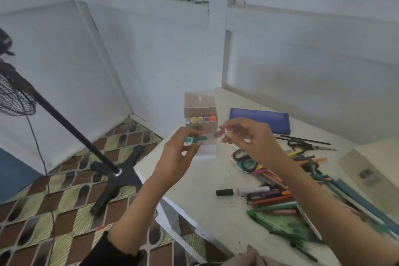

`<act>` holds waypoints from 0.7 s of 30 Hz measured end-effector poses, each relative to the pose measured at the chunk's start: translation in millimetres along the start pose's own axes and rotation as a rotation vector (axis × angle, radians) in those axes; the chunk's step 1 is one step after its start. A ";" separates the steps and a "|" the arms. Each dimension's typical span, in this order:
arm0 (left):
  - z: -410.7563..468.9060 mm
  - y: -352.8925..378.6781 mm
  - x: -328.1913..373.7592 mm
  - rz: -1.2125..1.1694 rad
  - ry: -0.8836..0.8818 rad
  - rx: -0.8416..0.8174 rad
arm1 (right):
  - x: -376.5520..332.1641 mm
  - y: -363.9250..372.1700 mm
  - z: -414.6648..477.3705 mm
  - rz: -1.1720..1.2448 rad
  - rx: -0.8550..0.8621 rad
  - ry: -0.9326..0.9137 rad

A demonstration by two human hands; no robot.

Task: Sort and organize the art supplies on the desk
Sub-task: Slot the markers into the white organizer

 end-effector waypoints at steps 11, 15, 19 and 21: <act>15.3 16.7 11.4 0.498 0.286 0.144 | -18.4 29.9 -5.4 -0.352 -0.001 -0.408; 21.5 26.7 6.1 0.675 0.284 0.163 | -28.4 26.0 -15.8 -0.433 0.139 -0.540; 23.6 33.6 -0.6 0.737 0.271 0.196 | -26.3 21.5 -16.1 -0.451 0.175 -0.547; 23.9 34.7 -3.5 0.774 0.255 0.230 | -19.2 25.7 -12.9 -0.446 0.112 -0.522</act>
Point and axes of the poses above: each hand's wrist, its own z-axis towards the middle knuckle, its own y-axis out of the palm, x = y × z, the point moved 7 cm from there along z, towards the middle knuckle, and after that the axes turned 2 degrees about -z, right-handed, at the moved point
